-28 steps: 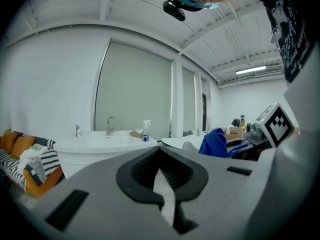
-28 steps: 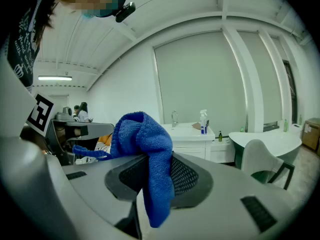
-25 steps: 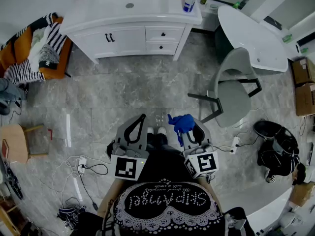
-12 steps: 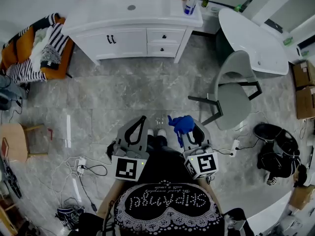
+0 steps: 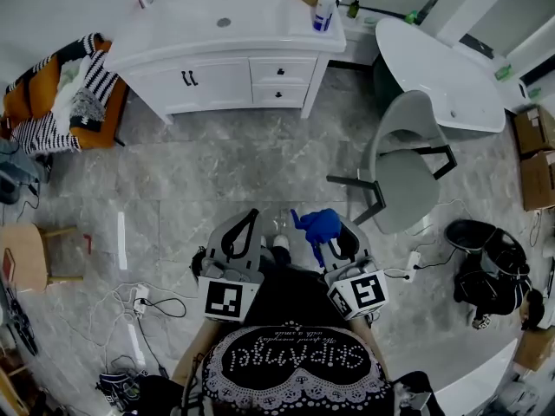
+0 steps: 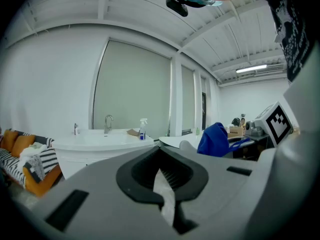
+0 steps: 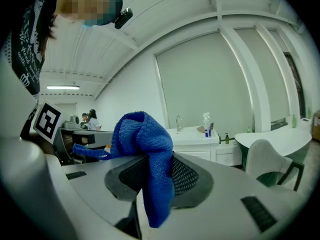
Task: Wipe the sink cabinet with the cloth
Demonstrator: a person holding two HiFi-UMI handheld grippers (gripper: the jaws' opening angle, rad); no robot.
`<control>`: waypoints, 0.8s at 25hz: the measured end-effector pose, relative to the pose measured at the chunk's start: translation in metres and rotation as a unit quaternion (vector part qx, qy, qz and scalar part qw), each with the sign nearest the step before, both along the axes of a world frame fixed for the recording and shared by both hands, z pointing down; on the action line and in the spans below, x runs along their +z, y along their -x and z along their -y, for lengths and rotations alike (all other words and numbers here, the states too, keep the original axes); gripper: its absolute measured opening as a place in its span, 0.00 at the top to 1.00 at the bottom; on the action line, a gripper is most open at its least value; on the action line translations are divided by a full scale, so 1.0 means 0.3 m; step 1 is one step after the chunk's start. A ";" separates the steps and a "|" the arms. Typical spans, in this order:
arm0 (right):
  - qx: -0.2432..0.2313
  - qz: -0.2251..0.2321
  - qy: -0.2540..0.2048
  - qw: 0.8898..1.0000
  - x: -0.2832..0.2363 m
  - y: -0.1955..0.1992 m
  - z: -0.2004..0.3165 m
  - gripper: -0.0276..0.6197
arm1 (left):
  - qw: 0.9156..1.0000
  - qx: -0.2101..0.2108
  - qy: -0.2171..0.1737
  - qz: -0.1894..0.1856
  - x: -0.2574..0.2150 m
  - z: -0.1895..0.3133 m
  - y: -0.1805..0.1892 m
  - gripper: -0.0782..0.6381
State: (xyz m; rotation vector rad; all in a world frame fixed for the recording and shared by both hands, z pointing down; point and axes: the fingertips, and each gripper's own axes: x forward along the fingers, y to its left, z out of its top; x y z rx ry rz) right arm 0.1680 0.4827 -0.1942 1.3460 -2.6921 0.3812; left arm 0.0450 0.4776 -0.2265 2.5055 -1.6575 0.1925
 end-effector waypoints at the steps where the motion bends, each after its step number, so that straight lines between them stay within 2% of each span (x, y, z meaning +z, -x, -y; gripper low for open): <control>1: -0.002 -0.002 0.001 1.000 0.005 -0.012 -0.007 0.78 | 1.000 0.004 -0.002 0.001 0.001 0.000 -0.019 0.89; 10: 0.006 0.003 0.007 1.000 0.018 -0.117 -0.031 0.78 | 0.999 0.033 -0.003 0.004 0.012 -0.017 -0.167 0.89; 20: -0.017 0.002 0.023 1.000 0.044 -0.086 0.012 0.78 | 1.000 -0.007 0.015 -0.004 0.036 0.017 -0.111 0.89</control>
